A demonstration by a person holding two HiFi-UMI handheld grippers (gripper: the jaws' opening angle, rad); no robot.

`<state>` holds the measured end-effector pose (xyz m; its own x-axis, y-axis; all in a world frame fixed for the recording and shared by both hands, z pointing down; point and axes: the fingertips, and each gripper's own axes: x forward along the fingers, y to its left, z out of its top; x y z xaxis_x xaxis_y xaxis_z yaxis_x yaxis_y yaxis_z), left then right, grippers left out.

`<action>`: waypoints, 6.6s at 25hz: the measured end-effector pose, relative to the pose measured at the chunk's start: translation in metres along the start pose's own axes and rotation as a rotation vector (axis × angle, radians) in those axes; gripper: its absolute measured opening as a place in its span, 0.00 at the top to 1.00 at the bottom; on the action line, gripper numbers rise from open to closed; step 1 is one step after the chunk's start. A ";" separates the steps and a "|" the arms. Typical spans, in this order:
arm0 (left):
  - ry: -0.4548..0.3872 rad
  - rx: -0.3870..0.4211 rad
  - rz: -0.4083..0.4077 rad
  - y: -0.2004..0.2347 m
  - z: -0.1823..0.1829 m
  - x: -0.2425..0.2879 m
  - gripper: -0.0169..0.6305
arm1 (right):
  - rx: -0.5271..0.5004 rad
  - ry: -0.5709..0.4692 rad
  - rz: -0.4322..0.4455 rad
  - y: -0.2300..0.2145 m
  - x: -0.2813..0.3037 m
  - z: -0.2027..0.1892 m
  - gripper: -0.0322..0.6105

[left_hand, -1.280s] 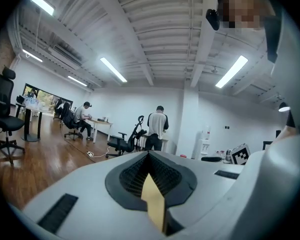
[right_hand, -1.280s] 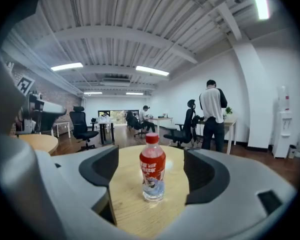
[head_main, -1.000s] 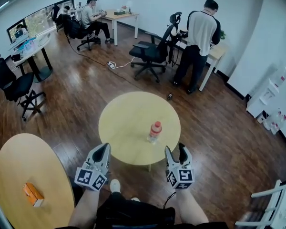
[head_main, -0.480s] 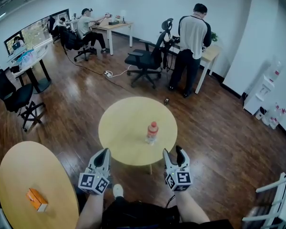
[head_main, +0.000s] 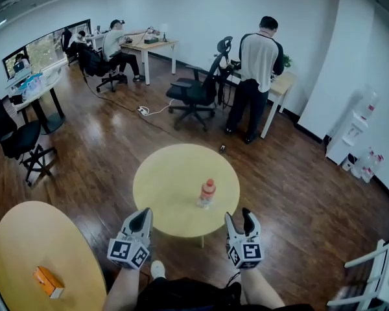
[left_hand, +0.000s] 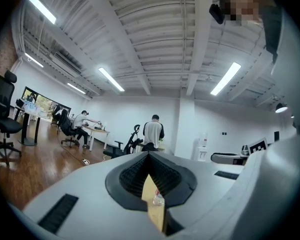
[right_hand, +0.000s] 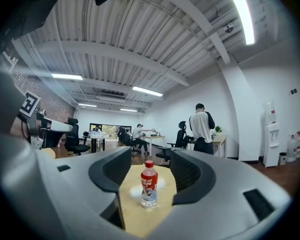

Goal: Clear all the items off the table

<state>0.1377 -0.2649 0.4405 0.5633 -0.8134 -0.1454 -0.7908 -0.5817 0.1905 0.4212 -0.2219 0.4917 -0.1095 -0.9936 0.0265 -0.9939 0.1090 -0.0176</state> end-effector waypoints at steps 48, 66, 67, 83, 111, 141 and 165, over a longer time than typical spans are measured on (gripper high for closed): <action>-0.233 0.109 1.258 0.121 0.111 -0.650 0.99 | -0.017 0.169 1.218 0.646 -0.105 -0.024 0.56; -0.112 0.026 1.388 0.131 0.076 -0.764 0.99 | -0.186 0.690 1.133 0.808 -0.142 -0.170 0.28; -0.111 0.015 1.392 0.132 0.074 -0.765 0.99 | -0.196 0.722 1.123 0.817 -0.140 -0.179 0.19; -0.052 -0.098 1.451 0.114 0.035 -0.771 0.99 | -0.346 1.204 0.989 0.853 -0.139 -0.306 0.14; -0.074 -0.091 0.700 0.178 0.042 -0.524 0.99 | -0.101 0.785 0.607 0.552 0.024 -0.135 0.29; 0.203 -0.080 0.281 0.183 -0.020 -0.078 0.99 | 0.226 0.911 0.188 0.196 0.252 -0.208 0.28; 0.325 -0.181 0.157 0.283 -0.046 -0.017 0.99 | 0.236 1.034 -0.119 0.138 0.263 -0.266 0.19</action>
<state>-0.0848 -0.4161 0.5411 0.5084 -0.8357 0.2080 -0.8347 -0.4187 0.3578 0.2514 -0.4607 0.7626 -0.0812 -0.4791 0.8740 -0.9832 -0.1054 -0.1492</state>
